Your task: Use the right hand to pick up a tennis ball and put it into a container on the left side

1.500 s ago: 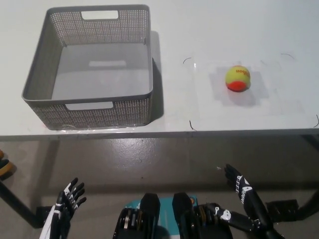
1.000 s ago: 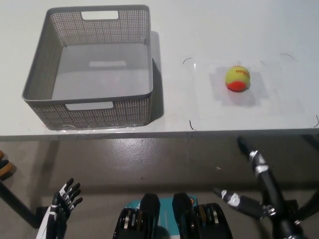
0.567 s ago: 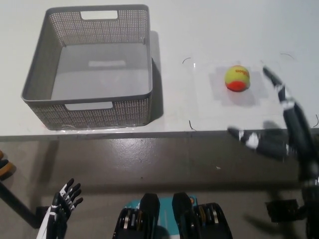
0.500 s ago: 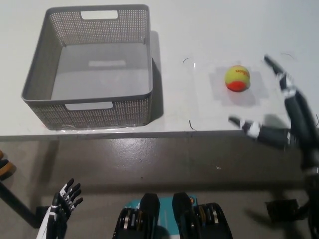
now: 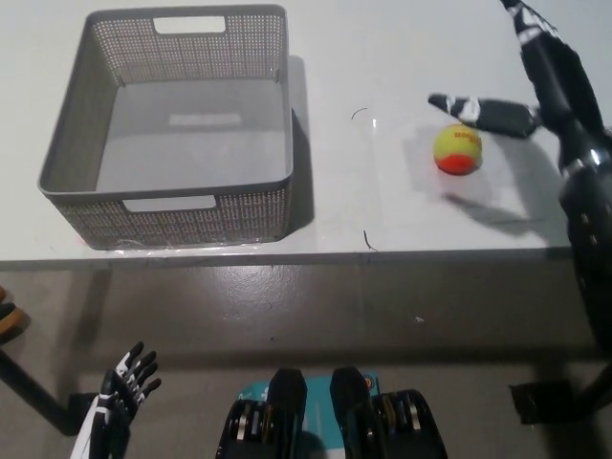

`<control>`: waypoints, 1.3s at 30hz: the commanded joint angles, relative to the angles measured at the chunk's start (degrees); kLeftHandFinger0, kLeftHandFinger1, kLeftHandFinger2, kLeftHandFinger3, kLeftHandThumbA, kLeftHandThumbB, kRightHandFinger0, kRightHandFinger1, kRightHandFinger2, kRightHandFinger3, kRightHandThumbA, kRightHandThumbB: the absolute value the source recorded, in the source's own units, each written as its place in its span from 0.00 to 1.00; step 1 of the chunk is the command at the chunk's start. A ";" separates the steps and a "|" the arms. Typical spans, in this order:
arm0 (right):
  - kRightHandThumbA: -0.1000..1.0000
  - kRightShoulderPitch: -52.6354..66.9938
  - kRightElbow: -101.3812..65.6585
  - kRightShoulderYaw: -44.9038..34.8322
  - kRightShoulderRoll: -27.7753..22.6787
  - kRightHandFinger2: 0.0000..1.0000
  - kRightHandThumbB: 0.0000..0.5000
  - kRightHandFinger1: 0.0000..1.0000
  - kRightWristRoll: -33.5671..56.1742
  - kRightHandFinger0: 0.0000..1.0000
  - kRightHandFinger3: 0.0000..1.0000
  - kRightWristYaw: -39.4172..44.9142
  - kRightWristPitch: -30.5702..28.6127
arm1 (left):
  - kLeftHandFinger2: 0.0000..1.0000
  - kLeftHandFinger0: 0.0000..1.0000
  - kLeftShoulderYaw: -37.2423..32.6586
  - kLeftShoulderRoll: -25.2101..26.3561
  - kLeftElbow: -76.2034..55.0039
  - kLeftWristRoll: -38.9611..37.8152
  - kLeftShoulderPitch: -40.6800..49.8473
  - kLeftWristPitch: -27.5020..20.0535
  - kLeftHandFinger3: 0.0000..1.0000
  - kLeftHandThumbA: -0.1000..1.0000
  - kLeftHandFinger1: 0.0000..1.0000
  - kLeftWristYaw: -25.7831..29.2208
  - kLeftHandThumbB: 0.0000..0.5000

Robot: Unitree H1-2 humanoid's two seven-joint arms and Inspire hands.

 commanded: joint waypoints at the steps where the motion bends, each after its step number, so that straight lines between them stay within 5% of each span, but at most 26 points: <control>1: 1.00 -8.51 7.33 1.88 -1.63 1.00 0.91 1.00 -1.85 1.00 1.00 0.15 2.50 | 1.00 1.00 0.26 1.00 -0.84 -0.05 -0.22 -2.71 1.00 1.00 1.00 -0.53 0.49; 19: 1.00 -26.74 48.96 6.39 1.27 1.00 0.92 1.00 2.61 1.00 1.00 -3.25 -3.72 | 1.00 1.00 0.42 1.39 -0.74 0.18 -0.83 -2.80 1.00 1.00 1.00 -0.71 0.50; 39: 1.00 -27.53 63.28 8.34 3.42 1.00 1.00 1.00 4.98 1.00 1.00 -3.89 -7.05 | 1.00 1.00 0.43 1.55 -0.56 -0.06 -1.26 -2.58 1.00 1.00 1.00 -0.94 0.52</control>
